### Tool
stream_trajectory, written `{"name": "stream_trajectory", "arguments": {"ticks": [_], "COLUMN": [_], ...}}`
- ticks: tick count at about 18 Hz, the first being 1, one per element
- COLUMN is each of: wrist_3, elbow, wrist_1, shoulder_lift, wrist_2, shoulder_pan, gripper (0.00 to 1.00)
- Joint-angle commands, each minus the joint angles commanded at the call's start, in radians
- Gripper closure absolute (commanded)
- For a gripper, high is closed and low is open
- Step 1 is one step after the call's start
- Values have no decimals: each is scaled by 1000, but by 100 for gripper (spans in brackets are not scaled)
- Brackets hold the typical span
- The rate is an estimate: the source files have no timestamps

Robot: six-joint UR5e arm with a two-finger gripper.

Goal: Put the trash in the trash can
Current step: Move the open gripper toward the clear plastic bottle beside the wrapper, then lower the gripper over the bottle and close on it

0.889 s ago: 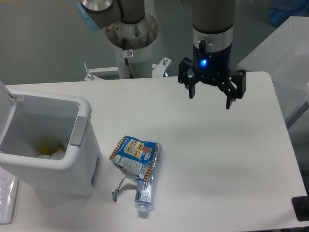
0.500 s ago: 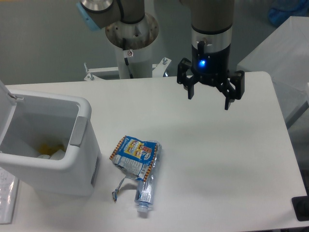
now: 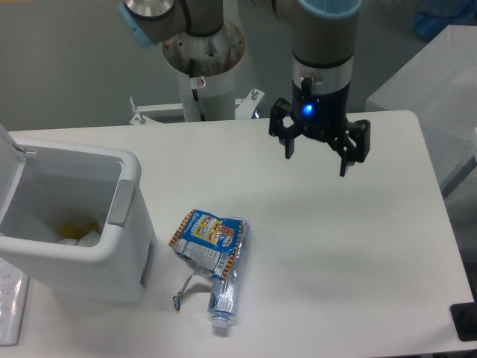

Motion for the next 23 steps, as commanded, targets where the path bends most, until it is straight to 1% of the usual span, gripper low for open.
{"name": "stream_trajectory", "arguments": {"ticks": [2,5,8,10,13,15,19,22,23], "wrist_3": [-25,-28,-81,-105,-166,-207,-220,-250,-259], "elbow": [-14,-23,-25,-25,-26,-26,-26,-22,-17], "wrist_1": [14,14,15,23,66,77,89,91,103], "shoulder_lift": [0,-9,-29,-49,-78,-101,-143,-182,-201], "wrist_2": [-9,-18,-23,-25,-46,-60,-71,-119,-136], "shoulder_pan": [-3,-6,-29,-43,-60,-70,-94,-100,-100], "gripper": [0,0,0,0,0,0,0,0,0]}}
